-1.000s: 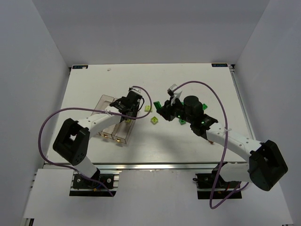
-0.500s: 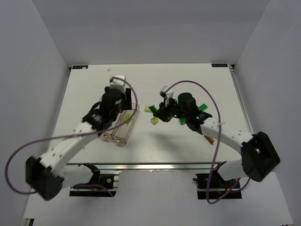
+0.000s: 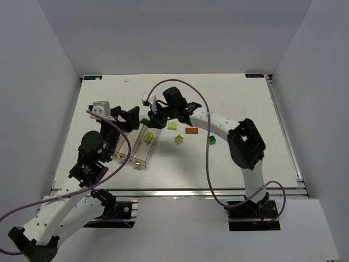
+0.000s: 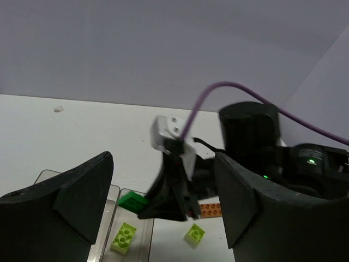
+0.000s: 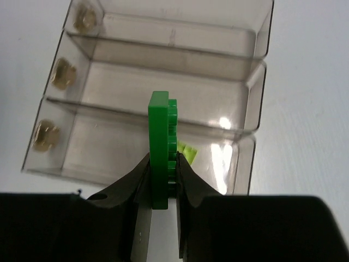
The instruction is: Sort the legos into containers by color
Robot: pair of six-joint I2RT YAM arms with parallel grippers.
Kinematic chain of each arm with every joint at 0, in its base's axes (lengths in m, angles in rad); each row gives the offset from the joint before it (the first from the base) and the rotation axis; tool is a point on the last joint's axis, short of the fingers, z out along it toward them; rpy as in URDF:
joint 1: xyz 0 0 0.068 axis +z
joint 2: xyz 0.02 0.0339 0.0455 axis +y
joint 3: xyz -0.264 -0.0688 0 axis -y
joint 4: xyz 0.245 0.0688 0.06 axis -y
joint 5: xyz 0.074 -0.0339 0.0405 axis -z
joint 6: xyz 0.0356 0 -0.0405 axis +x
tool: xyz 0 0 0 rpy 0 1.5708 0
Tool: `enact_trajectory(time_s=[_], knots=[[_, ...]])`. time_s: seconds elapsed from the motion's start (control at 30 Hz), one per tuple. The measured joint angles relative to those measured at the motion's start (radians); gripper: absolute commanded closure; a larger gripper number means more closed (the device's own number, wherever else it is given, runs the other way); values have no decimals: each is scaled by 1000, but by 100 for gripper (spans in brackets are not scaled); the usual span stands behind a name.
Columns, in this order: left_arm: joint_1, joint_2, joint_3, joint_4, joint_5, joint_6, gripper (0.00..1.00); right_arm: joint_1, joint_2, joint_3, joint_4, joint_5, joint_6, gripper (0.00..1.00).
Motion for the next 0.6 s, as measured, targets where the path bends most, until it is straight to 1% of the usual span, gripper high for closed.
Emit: enact_trajectory(time_s=[0.07,0.13,0.33,0.47,0.5,0.53,0.6], knots=[[0,3,-7,1,4,0,16,12,91,124,-26,-13,-2,100],[0,3,-9,2,9,0,16,24,164,209,-35,-18,2,100],[0,2,-9,24,14,0,16,48,323,364,-63,-2,32,100],[7,7,-9,24,24,0,16,49,381,426,-64,6,58,100],[8,10,-9,25,29,0,16,49,389,439,-64,6,64,99],[13,14,-9,26,35,-1,16,48,397,450,-64,6,69,87],[20,24,-9,27,43,-4,16,48,407,469,-64,6,80,72]])
